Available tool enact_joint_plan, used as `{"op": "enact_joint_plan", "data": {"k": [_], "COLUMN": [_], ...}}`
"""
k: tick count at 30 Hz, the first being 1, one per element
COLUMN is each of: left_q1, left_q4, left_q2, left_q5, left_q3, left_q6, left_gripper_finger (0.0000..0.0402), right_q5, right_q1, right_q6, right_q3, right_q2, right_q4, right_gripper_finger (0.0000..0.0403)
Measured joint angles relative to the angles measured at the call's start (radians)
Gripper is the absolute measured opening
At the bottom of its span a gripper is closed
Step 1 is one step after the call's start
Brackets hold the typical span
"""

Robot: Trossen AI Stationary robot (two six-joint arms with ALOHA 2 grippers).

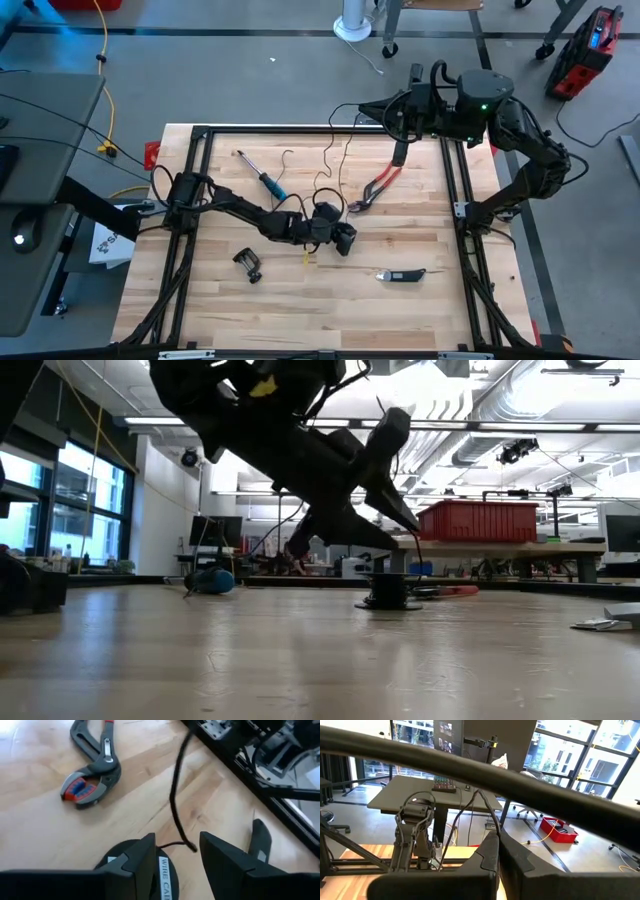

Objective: Coil cords
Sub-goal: Uncoil the black wire from the black spool

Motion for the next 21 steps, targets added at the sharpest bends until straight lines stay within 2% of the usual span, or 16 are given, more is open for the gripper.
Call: {"op": "enact_joint_plan", "data": {"k": [7, 10, 15, 21], "left_q1": [0.004, 0.004, 0.015, 0.032], "left_q4": [-0.006, -0.006, 0.022, 0.025], "left_q2": [0.000, 0.000, 0.000, -0.003], "left_q5": [0.004, 0.000, 0.000, 0.044], "left_q3": [0.000, 0.000, 0.000, 0.000], "left_q6": [0.052, 0.060, 0.067, 0.045], "left_gripper_finger": [0.0139, 0.0106, 0.0012, 0.0003], "right_q5": [0.000, 0.000, 0.001, 0.001], "right_q1": [0.000, 0.000, 0.000, 0.000], "right_q6": [0.000, 0.000, 0.000, 0.000], "right_q3": [0.000, 0.000, 0.000, 0.000], "right_q2": [0.000, 0.000, 0.000, -0.001], "right_q4": [0.000, 0.000, -0.001, 0.000], "right_gripper_finger": [0.0000, 0.0000, 0.0000, 0.0000]}}
